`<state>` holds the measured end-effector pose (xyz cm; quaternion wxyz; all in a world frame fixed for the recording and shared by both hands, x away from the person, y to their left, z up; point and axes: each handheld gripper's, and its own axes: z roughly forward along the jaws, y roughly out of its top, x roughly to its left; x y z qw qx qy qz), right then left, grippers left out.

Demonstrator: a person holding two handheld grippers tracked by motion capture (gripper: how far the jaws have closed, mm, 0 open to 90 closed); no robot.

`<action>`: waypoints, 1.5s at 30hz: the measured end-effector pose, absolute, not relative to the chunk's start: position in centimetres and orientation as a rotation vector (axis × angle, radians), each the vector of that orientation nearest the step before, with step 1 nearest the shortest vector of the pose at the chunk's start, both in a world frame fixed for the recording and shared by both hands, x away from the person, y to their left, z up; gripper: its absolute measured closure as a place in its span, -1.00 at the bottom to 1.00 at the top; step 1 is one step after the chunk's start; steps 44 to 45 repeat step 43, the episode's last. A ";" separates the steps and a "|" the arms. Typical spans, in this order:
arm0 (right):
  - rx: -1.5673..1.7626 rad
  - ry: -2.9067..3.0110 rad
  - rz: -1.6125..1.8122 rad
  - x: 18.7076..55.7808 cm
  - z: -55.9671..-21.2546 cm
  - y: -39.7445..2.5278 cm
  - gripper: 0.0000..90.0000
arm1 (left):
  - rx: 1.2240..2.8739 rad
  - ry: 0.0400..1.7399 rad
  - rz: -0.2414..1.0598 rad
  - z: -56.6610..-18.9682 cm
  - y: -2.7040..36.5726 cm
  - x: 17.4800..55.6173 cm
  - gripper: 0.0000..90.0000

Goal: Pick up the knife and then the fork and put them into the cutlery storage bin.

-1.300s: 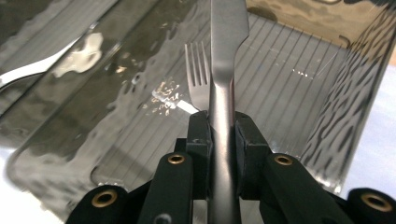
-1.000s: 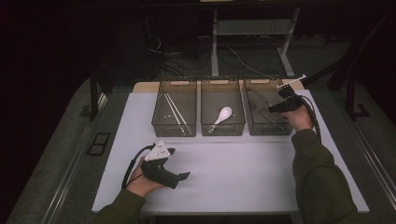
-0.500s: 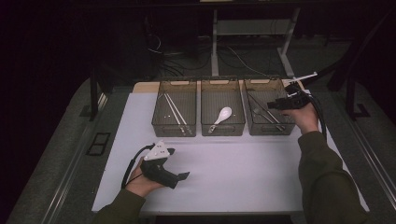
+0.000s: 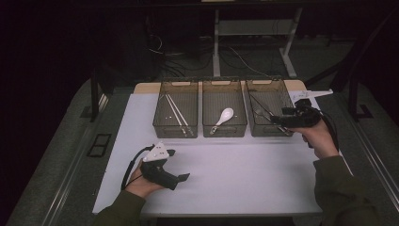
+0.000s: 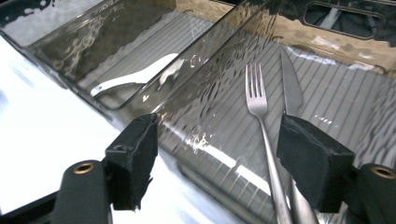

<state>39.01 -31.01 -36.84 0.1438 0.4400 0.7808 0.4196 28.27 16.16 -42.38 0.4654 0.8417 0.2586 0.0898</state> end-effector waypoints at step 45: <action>1.115 2.255 1.369 25.9 -43.3 -30.5 -0.64 | 2.058 0.632 0.211 -42.4 16.4 28.2 -1.00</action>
